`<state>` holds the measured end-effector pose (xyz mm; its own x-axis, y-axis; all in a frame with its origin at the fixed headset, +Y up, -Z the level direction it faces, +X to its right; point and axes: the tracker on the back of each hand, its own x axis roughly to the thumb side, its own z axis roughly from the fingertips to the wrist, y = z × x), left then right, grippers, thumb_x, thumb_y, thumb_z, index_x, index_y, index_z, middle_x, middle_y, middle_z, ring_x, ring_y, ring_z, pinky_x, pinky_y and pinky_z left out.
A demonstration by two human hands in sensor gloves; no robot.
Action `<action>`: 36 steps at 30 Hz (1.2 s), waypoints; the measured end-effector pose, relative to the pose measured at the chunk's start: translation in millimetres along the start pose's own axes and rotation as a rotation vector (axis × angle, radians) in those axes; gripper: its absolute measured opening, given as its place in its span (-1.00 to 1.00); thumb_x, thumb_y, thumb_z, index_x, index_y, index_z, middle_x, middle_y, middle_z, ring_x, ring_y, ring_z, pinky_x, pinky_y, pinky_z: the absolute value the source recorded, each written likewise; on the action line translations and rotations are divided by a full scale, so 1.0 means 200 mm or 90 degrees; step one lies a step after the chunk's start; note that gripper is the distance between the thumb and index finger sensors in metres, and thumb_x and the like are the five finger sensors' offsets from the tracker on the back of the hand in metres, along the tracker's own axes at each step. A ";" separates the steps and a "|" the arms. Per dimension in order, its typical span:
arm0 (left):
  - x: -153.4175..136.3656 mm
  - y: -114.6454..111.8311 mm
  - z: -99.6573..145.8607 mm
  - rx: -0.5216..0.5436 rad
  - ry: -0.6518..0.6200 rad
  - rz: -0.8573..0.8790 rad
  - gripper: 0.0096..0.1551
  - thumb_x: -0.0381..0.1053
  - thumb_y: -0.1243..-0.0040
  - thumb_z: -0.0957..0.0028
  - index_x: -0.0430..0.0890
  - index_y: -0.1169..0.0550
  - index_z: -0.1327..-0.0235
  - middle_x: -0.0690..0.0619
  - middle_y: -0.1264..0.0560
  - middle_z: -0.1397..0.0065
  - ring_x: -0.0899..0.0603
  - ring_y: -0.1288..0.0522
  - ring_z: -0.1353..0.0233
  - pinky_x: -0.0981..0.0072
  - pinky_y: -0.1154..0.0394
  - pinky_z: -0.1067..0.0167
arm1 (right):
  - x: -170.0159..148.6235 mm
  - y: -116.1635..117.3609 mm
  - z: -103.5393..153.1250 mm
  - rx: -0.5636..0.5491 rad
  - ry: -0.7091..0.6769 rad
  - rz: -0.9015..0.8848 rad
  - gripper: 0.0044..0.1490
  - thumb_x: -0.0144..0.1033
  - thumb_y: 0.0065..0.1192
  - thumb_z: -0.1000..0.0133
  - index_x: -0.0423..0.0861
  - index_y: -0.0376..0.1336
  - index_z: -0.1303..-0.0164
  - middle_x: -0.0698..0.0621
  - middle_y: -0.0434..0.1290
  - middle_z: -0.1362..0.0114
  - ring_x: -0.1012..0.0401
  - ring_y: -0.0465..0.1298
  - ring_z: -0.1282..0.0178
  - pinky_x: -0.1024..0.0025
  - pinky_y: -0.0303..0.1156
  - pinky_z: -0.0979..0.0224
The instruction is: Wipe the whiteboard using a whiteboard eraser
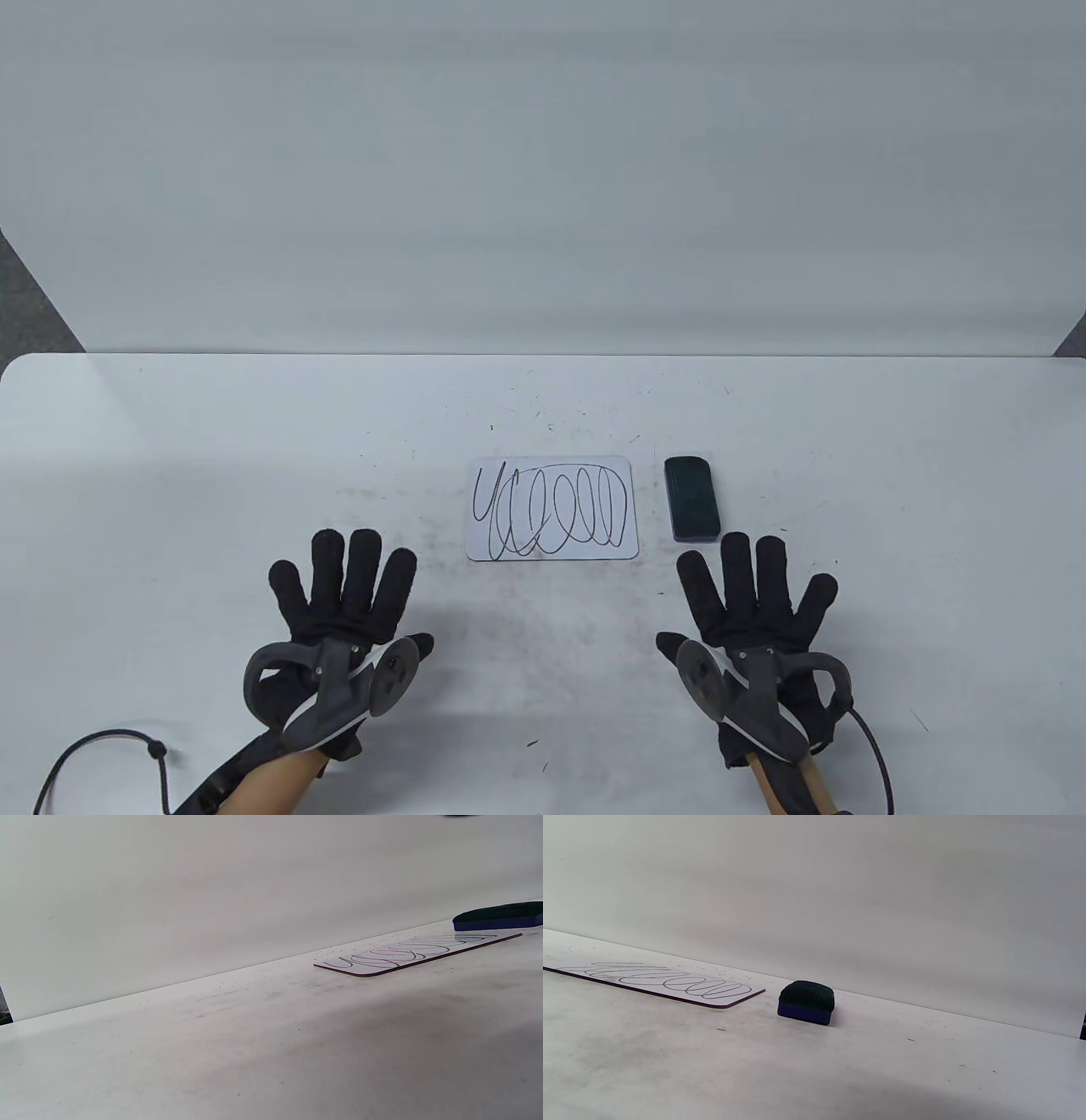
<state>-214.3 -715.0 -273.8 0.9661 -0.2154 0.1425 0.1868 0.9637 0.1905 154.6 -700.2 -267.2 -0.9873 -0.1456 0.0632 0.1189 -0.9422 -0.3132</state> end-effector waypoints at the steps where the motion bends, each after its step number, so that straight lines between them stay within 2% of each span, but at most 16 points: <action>1: 0.00 0.00 0.00 -0.001 -0.001 0.003 0.18 0.50 0.12 0.12 0.13 0.35 -0.56 -0.15 0.45 -0.68 -0.50 0.52 -0.63 -0.73 0.33 -0.35 | 0.01 0.01 -0.03 0.002 -0.007 -0.002 0.08 0.46 -0.24 0.16 0.23 -0.42 -0.46 -0.11 -0.29 -0.73 -0.21 -0.26 -0.68 -0.59 -0.34 -0.41; 6: -0.01 0.00 -0.01 -0.005 -0.006 0.011 0.18 0.50 0.12 0.12 0.14 0.34 -0.56 -0.13 0.46 -0.68 -0.49 0.52 -0.63 -0.73 0.34 -0.35 | 0.06 0.08 -0.25 0.096 -0.005 -0.004 0.08 0.41 -0.15 0.13 0.23 -0.40 -0.47 -0.10 -0.28 -0.73 -0.21 -0.25 -0.69 -0.61 -0.34 -0.40; 9: -0.02 0.00 -0.01 -0.011 -0.005 0.022 0.16 0.50 0.12 0.12 0.15 0.30 -0.57 -0.12 0.45 -0.69 -0.48 0.52 -0.63 -0.73 0.34 -0.35 | 0.11 0.13 -0.46 0.122 0.003 -0.039 0.02 0.32 -0.09 0.11 0.25 -0.34 -0.47 -0.06 -0.25 -0.73 -0.19 -0.25 -0.69 -0.60 -0.35 -0.41; 11: -0.02 -0.01 -0.01 -0.017 -0.004 0.024 0.16 0.49 0.12 0.12 0.14 0.30 -0.58 -0.13 0.44 -0.69 -0.48 0.52 -0.64 -0.73 0.34 -0.35 | 0.16 0.21 -0.64 0.157 0.011 -0.050 -0.07 0.19 -0.06 0.08 0.24 -0.24 -0.47 -0.05 -0.20 -0.72 -0.12 -0.18 -0.69 -0.51 -0.16 -0.46; 14: -0.03 -0.02 -0.02 -0.030 -0.003 0.023 0.16 0.49 0.12 0.12 0.14 0.30 -0.58 -0.13 0.44 -0.69 -0.47 0.52 -0.64 -0.73 0.34 -0.35 | 0.22 0.34 -0.80 0.245 0.000 -0.017 -0.12 0.07 -0.07 0.03 0.19 -0.24 -0.46 -0.03 -0.16 -0.70 -0.09 -0.08 -0.67 -0.34 -0.02 -0.49; 18: -0.04 -0.05 -0.04 -0.048 0.000 0.024 0.16 0.49 0.11 0.12 0.14 0.30 -0.59 -0.13 0.44 -0.69 -0.47 0.52 -0.64 -0.73 0.34 -0.35 | 0.30 0.49 -0.93 0.315 -0.011 0.015 -0.16 -0.02 -0.07 0.02 0.10 -0.18 -0.45 -0.03 0.00 -0.67 -0.06 0.07 -0.62 -0.15 0.12 -0.48; 20: -0.05 -0.06 -0.05 -0.057 0.003 0.025 0.16 0.49 0.11 0.12 0.14 0.30 -0.59 -0.13 0.44 -0.69 -0.47 0.52 -0.64 -0.72 0.35 -0.36 | 0.34 0.54 -0.95 0.338 -0.017 -0.003 -0.16 -0.03 -0.06 0.03 0.08 -0.18 -0.45 -0.04 0.00 -0.66 -0.06 0.09 -0.61 -0.13 0.13 -0.47; 22: -0.06 -0.07 -0.06 -0.065 0.007 0.028 0.16 0.49 0.11 0.12 0.14 0.30 -0.58 -0.13 0.44 -0.69 -0.47 0.52 -0.64 -0.72 0.35 -0.36 | 0.37 0.57 -0.97 0.359 -0.006 -0.004 -0.17 -0.06 -0.03 0.03 0.07 -0.15 -0.45 -0.03 0.01 -0.67 -0.04 0.08 -0.63 -0.19 0.07 -0.48; 25: -0.07 -0.07 -0.06 -0.070 0.009 0.032 0.17 0.49 0.11 0.12 0.14 0.30 -0.59 -0.13 0.44 -0.69 -0.46 0.52 -0.64 -0.72 0.35 -0.36 | 0.39 0.58 -0.97 0.384 -0.021 0.057 -0.21 -0.06 -0.09 0.04 0.08 -0.12 -0.42 0.00 0.02 -0.65 0.02 0.08 -0.64 -0.18 0.03 -0.50; 29: -0.07 -0.07 -0.07 -0.069 0.010 0.036 0.17 0.49 0.11 0.12 0.14 0.30 -0.58 -0.13 0.44 -0.69 -0.46 0.52 -0.64 -0.72 0.35 -0.36 | 0.41 0.58 -0.94 0.376 -0.038 0.080 -0.23 -0.07 -0.12 0.04 0.06 -0.12 -0.40 -0.02 0.04 -0.62 0.02 0.10 -0.63 -0.18 0.05 -0.50; 36: -0.08 -0.04 -0.06 -0.055 0.014 0.042 0.17 0.49 0.11 0.12 0.13 0.30 -0.59 -0.14 0.43 -0.69 -0.46 0.52 -0.64 -0.72 0.35 -0.36 | 0.46 0.53 -0.76 0.382 -0.097 0.098 -0.26 -0.07 -0.12 0.04 0.04 -0.11 -0.37 -0.04 0.06 -0.59 0.01 0.13 -0.60 -0.15 0.09 -0.48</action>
<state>-229.1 -717.2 -288.6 0.9803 -0.1486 0.1298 0.1367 0.9859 0.0963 59.7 -767.0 -438.8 -0.9335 -0.2928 0.2069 0.3401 -0.9059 0.2525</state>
